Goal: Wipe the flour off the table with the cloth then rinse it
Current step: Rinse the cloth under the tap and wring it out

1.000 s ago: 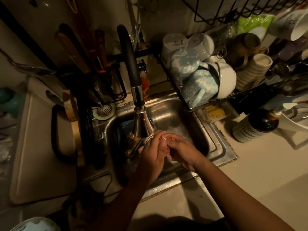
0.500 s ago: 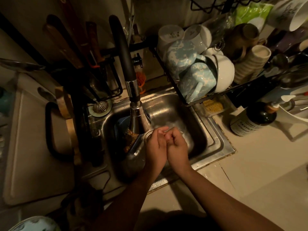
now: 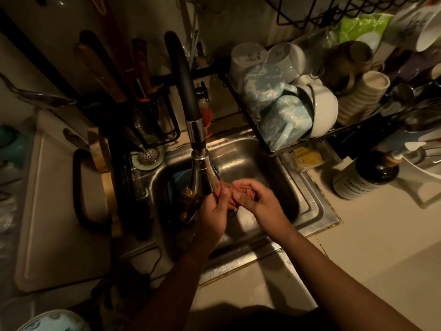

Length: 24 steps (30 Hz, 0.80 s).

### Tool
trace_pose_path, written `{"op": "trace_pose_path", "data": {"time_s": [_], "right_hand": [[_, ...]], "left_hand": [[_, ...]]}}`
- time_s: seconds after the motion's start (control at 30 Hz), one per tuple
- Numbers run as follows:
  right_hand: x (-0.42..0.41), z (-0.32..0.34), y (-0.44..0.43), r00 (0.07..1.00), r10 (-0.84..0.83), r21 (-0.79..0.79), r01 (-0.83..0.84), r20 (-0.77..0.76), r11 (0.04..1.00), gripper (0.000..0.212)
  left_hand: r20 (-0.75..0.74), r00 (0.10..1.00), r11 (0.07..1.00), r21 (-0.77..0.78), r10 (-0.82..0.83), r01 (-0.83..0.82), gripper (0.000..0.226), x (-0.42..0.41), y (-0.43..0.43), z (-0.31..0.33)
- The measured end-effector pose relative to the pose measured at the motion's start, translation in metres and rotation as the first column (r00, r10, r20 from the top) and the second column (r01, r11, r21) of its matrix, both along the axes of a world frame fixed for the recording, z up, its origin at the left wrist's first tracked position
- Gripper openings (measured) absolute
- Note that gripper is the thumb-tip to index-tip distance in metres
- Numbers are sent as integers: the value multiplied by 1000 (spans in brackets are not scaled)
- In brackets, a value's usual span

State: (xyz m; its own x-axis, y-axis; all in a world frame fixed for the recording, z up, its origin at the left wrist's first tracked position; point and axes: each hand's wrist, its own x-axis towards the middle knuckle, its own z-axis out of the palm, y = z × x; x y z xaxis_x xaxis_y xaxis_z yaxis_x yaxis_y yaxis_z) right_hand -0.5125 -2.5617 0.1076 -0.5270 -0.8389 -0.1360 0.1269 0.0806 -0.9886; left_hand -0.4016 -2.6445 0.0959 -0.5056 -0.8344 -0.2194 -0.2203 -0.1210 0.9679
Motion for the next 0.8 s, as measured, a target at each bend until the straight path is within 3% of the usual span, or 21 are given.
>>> {"op": "trace_pose_path", "data": {"time_s": [0.03, 0.1, 0.17, 0.3, 0.37, 0.43, 0.5, 0.53, 0.73, 0.8], "right_hand": [[0, 2, -1, 998, 23, -5, -22, 50, 1000, 36], [-3, 5, -3, 992, 44, 1, -45, 120, 999, 46], [-5, 8, -5, 988, 17, 21, -21, 155, 1000, 41], [-1, 14, -13, 870, -169, 106, 135, 463, 985, 33], [2, 14, -15, 873, -125, 162, 54, 471, 985, 30], [3, 18, -15, 894, -80, 224, -23, 440, 974, 32], [-1, 22, -14, 906, -30, 258, -88, 422, 962, 30], [-2, 21, -13, 904, -9, 248, -108, 428, 963, 28], [3, 18, -14, 925, 90, 162, -159, 370, 974, 18], [10, 15, -16, 958, 67, 130, -107, 278, 986, 10]], "left_hand": [[-50, 999, 999, 41, -14, 16, 5, -1, 0, 2], [-142, 988, 996, 58, -58, 67, 21, -2, 0, 7], [-199, 976, 993, 53, -91, 104, 32, -2, -1, 9], [-179, 979, 995, -1, -98, 99, 20, 2, -1, 13], [-111, 985, 982, -149, -129, 112, 33, 6, 3, 11], [98, 975, 907, -358, -201, 223, 49, 9, 9, 4], [331, 933, 806, -509, -139, 300, 55, 14, 10, 2], [368, 924, 773, -555, -101, 306, 56, 15, 10, 1], [243, 967, 719, -685, 80, 113, 62, 5, 12, 7], [183, 975, 757, -653, 124, 26, 60, -1, 13, 5]]}}
